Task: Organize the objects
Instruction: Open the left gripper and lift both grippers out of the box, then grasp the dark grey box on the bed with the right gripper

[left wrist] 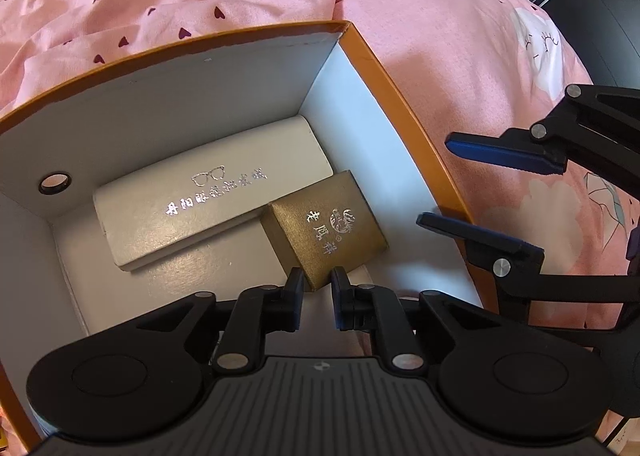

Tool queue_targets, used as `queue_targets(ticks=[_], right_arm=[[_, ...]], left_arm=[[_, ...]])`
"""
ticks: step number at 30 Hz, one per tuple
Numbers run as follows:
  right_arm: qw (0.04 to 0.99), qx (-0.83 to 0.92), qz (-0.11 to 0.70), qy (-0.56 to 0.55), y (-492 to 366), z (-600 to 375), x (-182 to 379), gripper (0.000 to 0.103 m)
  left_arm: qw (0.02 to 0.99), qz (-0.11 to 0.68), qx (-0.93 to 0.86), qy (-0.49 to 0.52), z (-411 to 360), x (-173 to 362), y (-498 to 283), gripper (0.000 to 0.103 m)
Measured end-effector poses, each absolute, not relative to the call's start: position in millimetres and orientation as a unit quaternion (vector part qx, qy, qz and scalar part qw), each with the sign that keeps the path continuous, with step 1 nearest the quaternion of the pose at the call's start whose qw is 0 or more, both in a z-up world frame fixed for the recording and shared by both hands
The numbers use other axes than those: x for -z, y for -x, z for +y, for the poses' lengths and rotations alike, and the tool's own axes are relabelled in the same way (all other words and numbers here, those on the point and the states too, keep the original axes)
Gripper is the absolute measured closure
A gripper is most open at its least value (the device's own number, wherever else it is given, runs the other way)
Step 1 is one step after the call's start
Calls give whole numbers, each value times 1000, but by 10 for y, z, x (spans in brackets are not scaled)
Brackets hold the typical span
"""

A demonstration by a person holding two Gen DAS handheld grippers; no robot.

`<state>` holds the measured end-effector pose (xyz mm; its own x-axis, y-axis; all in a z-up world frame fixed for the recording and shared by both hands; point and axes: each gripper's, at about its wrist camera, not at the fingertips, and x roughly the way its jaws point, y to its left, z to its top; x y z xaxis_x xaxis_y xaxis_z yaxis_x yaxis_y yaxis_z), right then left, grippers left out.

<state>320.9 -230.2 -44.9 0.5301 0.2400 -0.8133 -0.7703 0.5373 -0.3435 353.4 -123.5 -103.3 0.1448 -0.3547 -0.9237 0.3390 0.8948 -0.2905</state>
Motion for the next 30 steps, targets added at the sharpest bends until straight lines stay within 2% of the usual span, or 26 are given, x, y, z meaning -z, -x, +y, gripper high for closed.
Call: queue_targets(ticks=[7, 11, 19, 24, 30], right_arm=[[800, -322, 355, 360, -3057, -2249, 285, 68], [801, -334, 350, 352, -2934, -2115, 155, 68], [806, -369, 320, 334, -2613, -1608, -135, 68], [806, -407, 306, 303, -2475, -1210, -276, 62], [782, -446, 289, 326, -2273, -603, -188, 62]], left_arm=[[780, 576, 244, -1, -999, 624, -3426, 87], [799, 548, 246, -32, -773, 285, -3237, 83], [829, 515, 195, -100, -89, -251, -2864, 83], [833, 519, 148, -120, 455, -350, -2646, 78], [826, 544, 97, -111, 1084, -243, -2407, 77]])
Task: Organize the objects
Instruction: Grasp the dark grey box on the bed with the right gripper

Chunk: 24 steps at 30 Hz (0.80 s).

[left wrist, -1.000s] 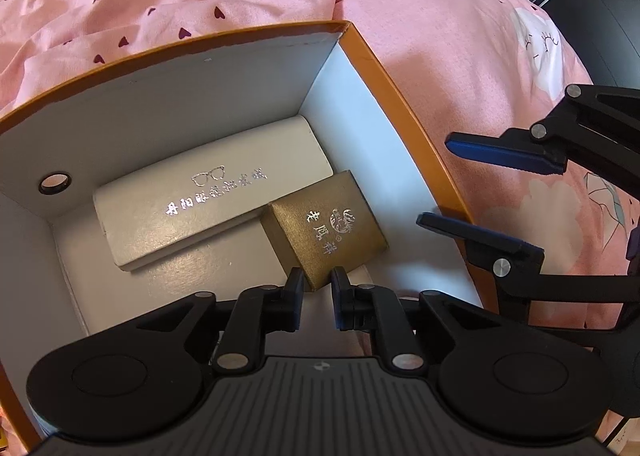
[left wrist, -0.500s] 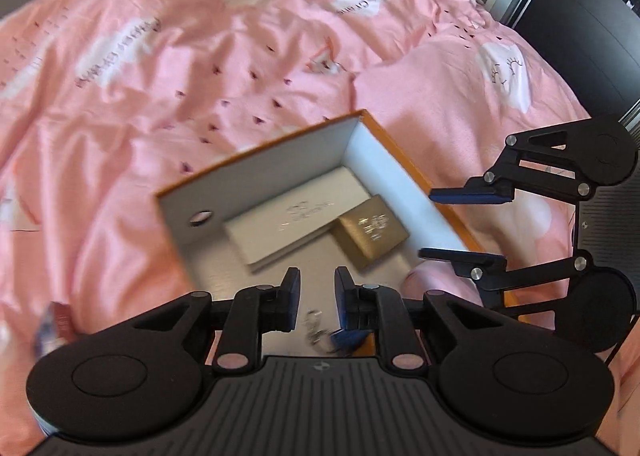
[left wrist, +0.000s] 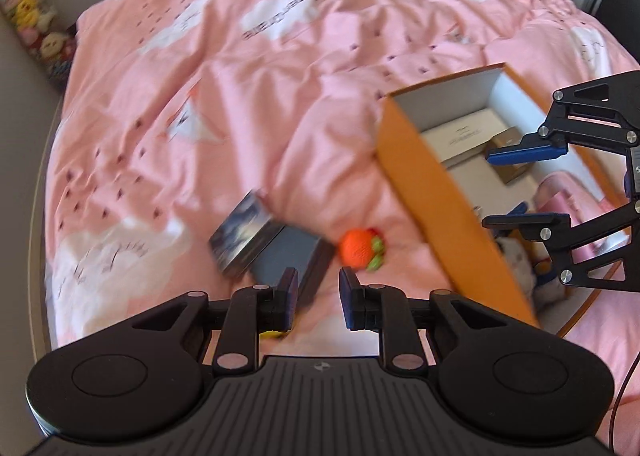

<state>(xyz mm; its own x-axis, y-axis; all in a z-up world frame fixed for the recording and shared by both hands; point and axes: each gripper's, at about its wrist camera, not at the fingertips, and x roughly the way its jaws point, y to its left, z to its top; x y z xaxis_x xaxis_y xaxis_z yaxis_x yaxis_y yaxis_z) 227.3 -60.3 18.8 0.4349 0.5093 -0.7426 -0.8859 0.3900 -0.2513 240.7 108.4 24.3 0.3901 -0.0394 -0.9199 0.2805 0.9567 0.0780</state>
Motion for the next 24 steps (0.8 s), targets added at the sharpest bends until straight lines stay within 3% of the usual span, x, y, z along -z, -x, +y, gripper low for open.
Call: queue_targets(ticks=[6, 13, 24], right_arm=[[748, -473, 300, 357, -2203, -56, 136, 60], [713, -477, 286, 427, -2204, 364, 485, 46], [642, -488, 239, 542, -2254, 779, 929, 46]], left_arm=[[824, 552, 70, -105, 1508, -38, -2250, 77], [818, 563, 69, -96, 1808, 266, -2277, 73], [812, 562, 94, -122, 1883, 589, -2382, 72]])
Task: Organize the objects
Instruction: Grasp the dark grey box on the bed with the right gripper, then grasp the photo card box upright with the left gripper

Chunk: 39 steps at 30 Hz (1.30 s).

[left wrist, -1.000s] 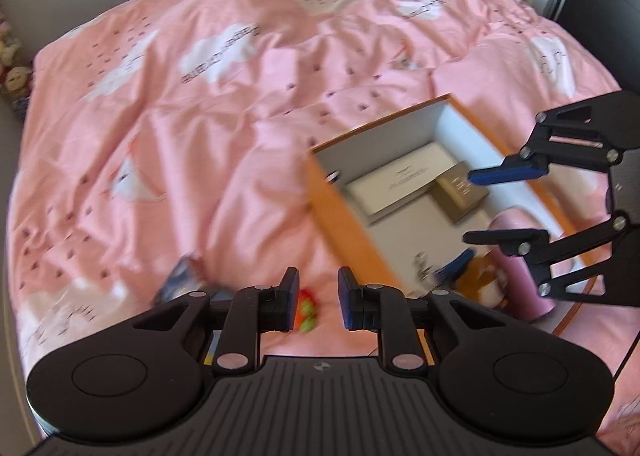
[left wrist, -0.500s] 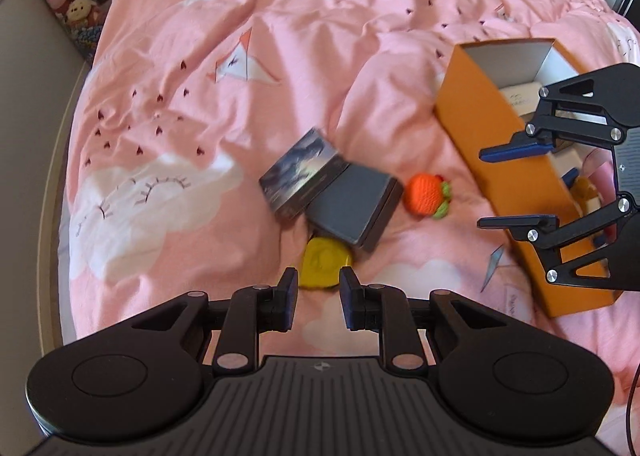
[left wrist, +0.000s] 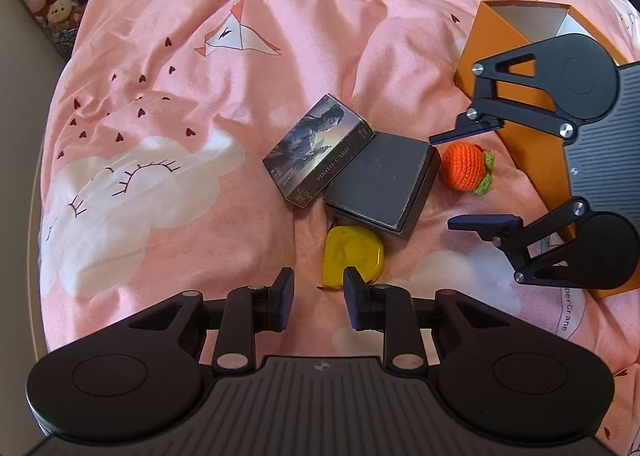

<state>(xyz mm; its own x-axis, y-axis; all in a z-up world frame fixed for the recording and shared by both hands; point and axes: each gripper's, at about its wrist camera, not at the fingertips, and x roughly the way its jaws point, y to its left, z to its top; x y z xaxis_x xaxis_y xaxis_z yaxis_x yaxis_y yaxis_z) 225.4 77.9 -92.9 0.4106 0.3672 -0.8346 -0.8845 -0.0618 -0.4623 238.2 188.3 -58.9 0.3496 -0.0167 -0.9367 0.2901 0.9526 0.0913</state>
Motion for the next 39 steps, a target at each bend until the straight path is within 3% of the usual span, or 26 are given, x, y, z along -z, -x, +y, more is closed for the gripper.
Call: queue_targets(ticks=[3, 14, 20, 26, 36, 39], right_arm=[[622, -491, 220, 568, -2271, 807, 1014, 42], [593, -502, 154, 610, -2334, 953, 1249, 41], [579, -514, 108, 623, -2232, 902, 1232, 54], [630, -498, 171, 570, -2518, 904, 877, 67], [689, -467, 289, 473, -3055, 765, 513, 67], [692, -465, 320, 451, -3211, 776, 550, 67]], left_arm=[[812, 564, 101, -117, 1917, 648, -2420, 71], [808, 567, 105, -116, 2034, 839, -2565, 68], [810, 560, 115, -127, 2013, 884, -2608, 67], [815, 550, 115, -139, 1945, 855, -2688, 62], [836, 485, 114, -232, 1772, 824, -2945, 37], [830, 468, 120, -277, 1692, 921, -3041, 35]])
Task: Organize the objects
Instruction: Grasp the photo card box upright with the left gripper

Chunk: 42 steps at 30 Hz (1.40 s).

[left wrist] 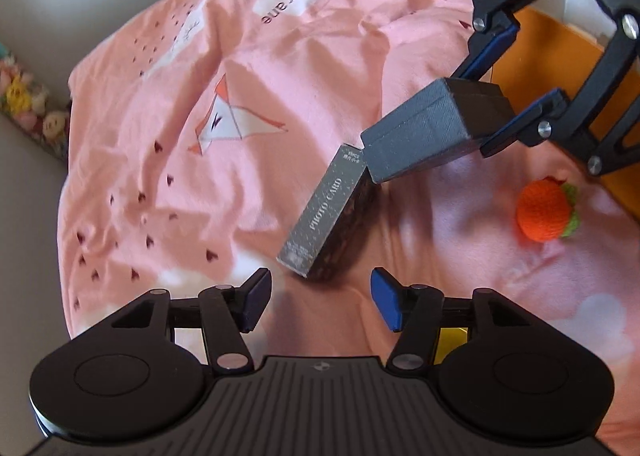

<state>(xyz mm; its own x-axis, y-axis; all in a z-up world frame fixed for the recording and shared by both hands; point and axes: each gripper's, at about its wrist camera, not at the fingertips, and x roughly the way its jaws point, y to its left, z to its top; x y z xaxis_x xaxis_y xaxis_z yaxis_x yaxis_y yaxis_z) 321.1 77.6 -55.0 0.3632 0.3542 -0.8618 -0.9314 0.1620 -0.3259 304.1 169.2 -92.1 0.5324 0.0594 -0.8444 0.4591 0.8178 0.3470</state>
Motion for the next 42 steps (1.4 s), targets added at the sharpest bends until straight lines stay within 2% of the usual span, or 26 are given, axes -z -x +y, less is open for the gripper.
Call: queue_targets(ticks=[7, 14, 15, 16, 18, 21, 27, 30, 37, 42], right_arm=[[694, -468, 334, 433, -3304, 742, 588, 67], [699, -468, 383, 382, -3497, 674, 501, 67], [702, -468, 388, 372, -3527, 666, 499, 67], [705, -467, 392, 363, -3557, 661, 505, 67], [714, -463, 396, 345, -3606, 653, 510, 67], [727, -459, 395, 324, -3651, 666, 512, 67], [747, -441, 398, 298, -3737, 796, 567, 68], [762, -430, 396, 278, -3731, 772, 499, 68], [791, -425, 378, 224, -3497, 382, 11, 68], [816, -412, 367, 171, -3196, -160, -396, 68]], left_arm=[[810, 440, 131, -366, 1492, 1135, -3241, 34], [787, 469, 179, -360, 1454, 1178, -3490, 32], [784, 476, 184, -355, 1450, 1192, -3514, 36], [783, 482, 183, -347, 1440, 1202, -3528, 40], [784, 490, 186, -332, 1446, 1207, -3536, 59], [790, 500, 184, -304, 1473, 1181, -3518, 70], [809, 509, 143, -256, 1522, 1103, -3471, 74], [825, 516, 113, -201, 1604, 974, -3460, 77], [856, 507, 87, -43, 1800, 458, -3192, 77], [868, 482, 119, 4, 1598, 33, -2892, 77]])
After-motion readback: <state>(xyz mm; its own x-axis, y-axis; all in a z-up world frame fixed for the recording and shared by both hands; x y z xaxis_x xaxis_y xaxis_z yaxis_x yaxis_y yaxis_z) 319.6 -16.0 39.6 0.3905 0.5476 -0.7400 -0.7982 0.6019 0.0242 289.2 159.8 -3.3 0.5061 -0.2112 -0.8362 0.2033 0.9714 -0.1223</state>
